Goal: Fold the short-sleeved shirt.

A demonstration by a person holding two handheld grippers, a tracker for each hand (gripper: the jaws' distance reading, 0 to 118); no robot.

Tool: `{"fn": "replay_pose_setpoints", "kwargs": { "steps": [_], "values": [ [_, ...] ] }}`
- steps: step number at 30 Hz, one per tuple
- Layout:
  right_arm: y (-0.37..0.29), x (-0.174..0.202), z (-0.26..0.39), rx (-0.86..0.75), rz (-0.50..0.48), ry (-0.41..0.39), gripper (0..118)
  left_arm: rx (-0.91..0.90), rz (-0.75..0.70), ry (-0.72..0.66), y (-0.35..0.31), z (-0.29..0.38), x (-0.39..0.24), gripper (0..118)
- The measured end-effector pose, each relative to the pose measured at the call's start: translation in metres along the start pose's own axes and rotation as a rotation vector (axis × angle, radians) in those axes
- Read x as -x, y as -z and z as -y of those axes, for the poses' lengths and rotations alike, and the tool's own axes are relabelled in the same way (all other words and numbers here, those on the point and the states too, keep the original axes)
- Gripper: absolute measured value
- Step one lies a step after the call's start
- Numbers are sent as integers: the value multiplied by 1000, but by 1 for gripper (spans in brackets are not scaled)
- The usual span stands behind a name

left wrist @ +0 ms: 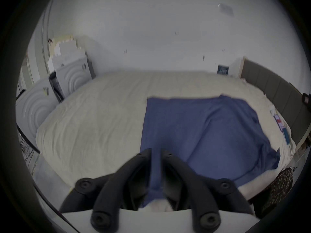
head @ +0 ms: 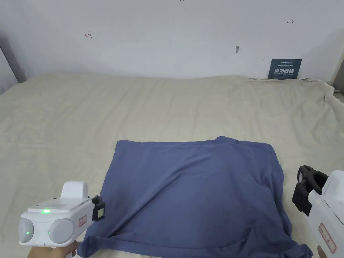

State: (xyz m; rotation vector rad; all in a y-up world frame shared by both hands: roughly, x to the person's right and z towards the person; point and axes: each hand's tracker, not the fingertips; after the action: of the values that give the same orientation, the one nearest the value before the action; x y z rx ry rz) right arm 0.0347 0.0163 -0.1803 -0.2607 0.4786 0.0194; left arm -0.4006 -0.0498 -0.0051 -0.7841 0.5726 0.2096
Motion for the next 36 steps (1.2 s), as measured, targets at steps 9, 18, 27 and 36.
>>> {"fn": "replay_pose_setpoints", "kwargs": {
  "steps": [9,18,27,36],
  "values": [
    [2,-3,15,50,3,0,0,186,-43,-66,56,52,30,92],
    [-1,-12,34,124,18,16,0,219,-3,-63,68,72,24,5],
    [23,-40,105,512,23,13,62,154,-11,-33,37,58,17,1],
    [39,-33,167,672,9,41,79,131,-7,-41,36,58,30,1]
  ]
}}
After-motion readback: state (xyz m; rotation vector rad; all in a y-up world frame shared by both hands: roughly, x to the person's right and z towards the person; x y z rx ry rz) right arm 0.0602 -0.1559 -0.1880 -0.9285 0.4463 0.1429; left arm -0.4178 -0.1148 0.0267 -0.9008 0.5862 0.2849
